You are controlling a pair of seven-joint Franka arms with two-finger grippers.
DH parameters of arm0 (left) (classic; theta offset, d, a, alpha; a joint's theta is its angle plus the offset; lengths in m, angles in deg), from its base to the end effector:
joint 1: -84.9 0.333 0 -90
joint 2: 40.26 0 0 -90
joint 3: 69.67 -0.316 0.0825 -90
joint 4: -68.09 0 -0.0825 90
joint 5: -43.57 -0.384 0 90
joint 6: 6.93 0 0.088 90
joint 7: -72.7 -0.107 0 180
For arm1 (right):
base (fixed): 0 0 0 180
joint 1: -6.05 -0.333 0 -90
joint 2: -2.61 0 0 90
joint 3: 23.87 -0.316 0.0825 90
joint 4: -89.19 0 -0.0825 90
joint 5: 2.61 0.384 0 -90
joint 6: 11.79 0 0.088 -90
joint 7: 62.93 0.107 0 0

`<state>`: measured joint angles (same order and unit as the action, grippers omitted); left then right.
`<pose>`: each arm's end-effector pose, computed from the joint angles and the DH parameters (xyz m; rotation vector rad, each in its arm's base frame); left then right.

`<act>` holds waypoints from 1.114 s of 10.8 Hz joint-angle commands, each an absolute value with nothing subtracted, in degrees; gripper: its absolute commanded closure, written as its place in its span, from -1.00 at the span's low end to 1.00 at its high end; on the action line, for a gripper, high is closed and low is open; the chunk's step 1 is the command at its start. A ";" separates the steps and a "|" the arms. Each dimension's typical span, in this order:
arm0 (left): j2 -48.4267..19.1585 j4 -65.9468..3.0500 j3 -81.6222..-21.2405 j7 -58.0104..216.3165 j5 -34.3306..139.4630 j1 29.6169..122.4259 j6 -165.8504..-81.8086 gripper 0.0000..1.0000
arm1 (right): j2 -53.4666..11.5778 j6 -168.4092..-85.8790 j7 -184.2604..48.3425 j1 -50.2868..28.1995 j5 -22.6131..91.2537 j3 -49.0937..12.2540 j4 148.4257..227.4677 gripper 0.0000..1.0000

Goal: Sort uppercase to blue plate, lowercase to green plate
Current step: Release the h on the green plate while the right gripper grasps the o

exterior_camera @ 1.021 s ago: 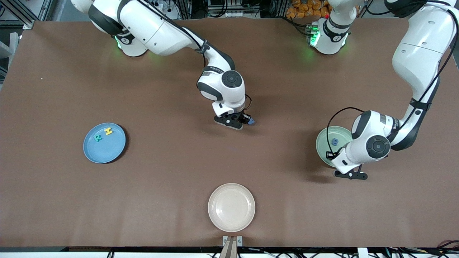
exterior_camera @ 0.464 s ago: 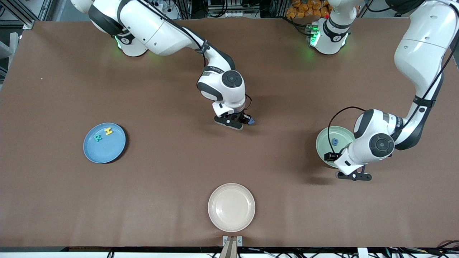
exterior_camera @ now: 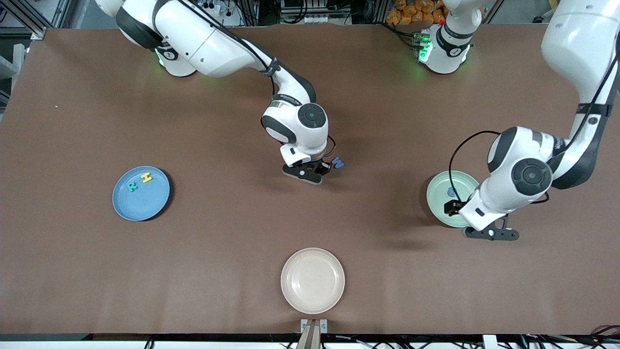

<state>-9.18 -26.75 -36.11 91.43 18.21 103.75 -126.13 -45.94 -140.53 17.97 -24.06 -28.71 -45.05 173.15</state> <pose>0.6647 -0.1026 0.3351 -3.0463 0.1322 -0.0261 0.4948 0.5212 0.1979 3.0659 -0.5337 0.1151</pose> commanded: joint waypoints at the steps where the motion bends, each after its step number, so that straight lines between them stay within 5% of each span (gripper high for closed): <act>1: -13.18 -27.19 -34.52 92.30 20.46 104.32 -123.48 -1.00 | -45.38 -137.66 14.08 -21.56 -28.63 -46.28 172.24 0.67; 12: -15.38 -26.04 -27.04 106.96 23.54 102.66 -121.36 -1.00 | -37.30 -125.44 -22.64 -14.16 -12.21 -40.59 172.77 0.67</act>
